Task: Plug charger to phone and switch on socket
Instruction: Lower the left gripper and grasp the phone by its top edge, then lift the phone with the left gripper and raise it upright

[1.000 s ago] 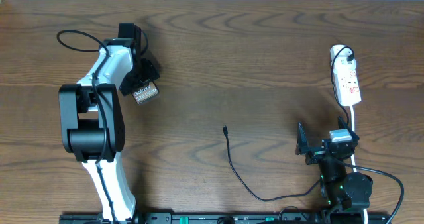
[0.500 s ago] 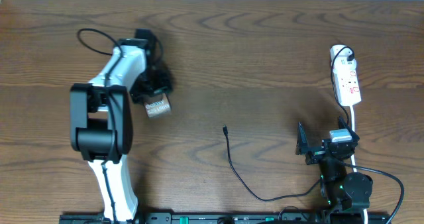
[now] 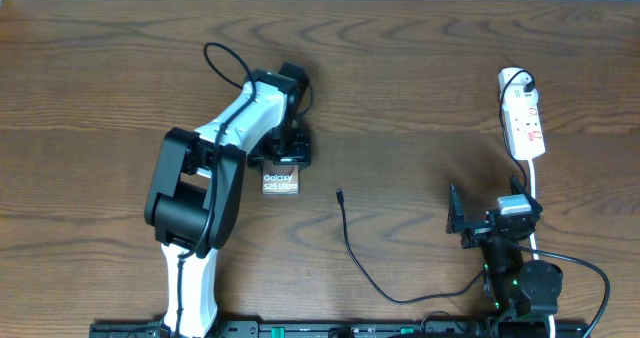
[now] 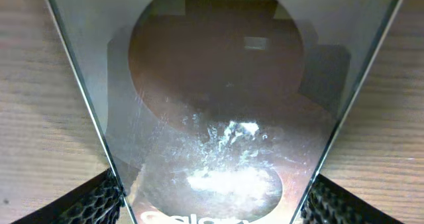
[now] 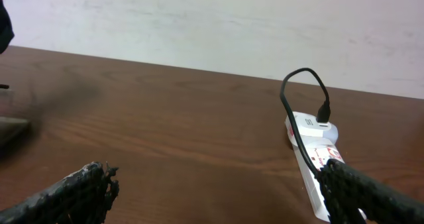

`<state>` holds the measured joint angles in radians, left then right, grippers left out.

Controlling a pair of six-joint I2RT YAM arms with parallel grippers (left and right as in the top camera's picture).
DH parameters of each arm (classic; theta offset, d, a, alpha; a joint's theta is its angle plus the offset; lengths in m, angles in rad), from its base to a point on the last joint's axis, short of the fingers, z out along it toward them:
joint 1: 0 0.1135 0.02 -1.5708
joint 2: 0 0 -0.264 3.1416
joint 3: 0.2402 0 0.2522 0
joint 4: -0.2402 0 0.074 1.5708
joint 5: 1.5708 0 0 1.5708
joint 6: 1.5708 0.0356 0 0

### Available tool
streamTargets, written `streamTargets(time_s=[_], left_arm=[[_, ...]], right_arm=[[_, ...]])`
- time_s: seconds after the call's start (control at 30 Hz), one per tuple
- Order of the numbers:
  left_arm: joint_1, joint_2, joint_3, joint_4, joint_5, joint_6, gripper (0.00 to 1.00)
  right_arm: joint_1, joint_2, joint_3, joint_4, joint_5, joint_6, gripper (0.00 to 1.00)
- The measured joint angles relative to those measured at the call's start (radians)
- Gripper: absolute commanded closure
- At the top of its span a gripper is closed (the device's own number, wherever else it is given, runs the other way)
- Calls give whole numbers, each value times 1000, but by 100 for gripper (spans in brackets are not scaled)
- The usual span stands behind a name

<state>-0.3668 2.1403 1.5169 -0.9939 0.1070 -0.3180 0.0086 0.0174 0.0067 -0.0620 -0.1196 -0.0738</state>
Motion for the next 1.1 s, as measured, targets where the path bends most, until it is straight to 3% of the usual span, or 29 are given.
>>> streamTargets(time_s=[0.1,0.37,0.87,1.0,1.1], left_arm=[[5,0,-1,27,4,4,2],[52,-3,-1,105,-12,2,2],[36,-3,-1,112,-19,3,0],[35,-3,-1,113,-19,3,13],[35,-3,-1,113,-19,3,14]], right_arm=[[0,0,0,0,0,0,1],[0,0,0,0,0,0,1],[0,0,0,0,0,0,1],[0,0,0,0,0,0,1],[0,0,0,0,0,0,1]])
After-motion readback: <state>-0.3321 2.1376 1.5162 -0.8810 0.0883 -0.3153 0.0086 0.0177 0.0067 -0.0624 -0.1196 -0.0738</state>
